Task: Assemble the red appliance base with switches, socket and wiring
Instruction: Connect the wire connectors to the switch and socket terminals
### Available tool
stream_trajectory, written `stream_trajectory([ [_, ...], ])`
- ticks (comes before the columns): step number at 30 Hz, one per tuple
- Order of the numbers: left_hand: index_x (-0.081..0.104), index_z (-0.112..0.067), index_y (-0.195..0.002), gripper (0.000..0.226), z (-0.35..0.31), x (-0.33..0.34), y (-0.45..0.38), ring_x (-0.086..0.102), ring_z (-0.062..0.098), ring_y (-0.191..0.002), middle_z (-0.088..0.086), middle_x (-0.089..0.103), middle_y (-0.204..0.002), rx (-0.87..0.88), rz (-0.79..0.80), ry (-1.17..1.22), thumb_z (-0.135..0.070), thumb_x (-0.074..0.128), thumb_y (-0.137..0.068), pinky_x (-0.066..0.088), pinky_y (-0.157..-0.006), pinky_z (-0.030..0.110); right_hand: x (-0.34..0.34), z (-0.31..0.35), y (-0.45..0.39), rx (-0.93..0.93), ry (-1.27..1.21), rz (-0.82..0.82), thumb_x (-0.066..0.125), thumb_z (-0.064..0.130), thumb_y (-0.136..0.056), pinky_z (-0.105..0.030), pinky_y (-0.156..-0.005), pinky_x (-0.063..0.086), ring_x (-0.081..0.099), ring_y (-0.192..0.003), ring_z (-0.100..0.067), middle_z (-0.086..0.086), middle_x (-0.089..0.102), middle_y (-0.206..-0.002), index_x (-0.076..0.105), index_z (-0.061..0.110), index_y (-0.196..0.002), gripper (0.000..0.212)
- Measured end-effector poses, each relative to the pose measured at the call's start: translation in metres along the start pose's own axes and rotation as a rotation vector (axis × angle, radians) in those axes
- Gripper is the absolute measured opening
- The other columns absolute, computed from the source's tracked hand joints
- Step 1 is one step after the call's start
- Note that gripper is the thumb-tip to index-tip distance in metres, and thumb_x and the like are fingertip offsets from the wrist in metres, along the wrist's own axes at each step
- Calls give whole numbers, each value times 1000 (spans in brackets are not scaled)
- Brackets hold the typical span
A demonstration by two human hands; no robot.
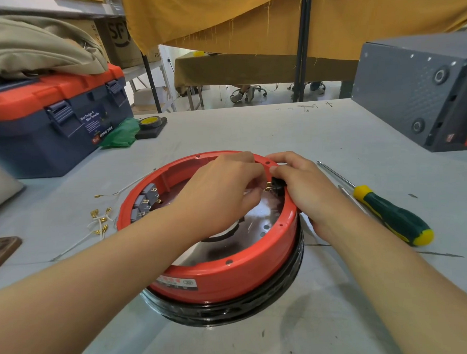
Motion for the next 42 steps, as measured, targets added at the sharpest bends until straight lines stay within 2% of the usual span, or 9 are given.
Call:
stream_trajectory([
  [14,65,-13,-82,11,-1,3,-1,55,21,-80,1,60,-86,-13,-33,30,-11,55,-85,45,-74,42,3,3,5,3,-6,-5,46,18,-90,-51,-96,47,64,-100,-24,-1,70,-99,64,32,-92,24],
  [20,65,-10,-82,11,-3,3,-1,55,23,-79,3,60,-85,-11,-46,26,-9,54,-84,44,-75,44,4,3,5,8,3,0,44,19,-91,-51,-97,46,63,-102,-24,-2,69,-103,63,31,-98,24],
  [42,64,-6,-83,14,-8,4,-3,54,26,-80,8,58,-87,-14,-50,-12,-7,50,-87,41,-75,42,5,2,6,11,17,-8,42,19,-90,-52,-95,47,63,-100,-29,-4,69,-100,62,31,-96,24],
])
Point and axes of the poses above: each hand's wrist, its own y-axis away from the middle knuckle, its own x-axis out of the palm, z = x × y, the point moved 4 cm from there along -y, towards the middle knuckle
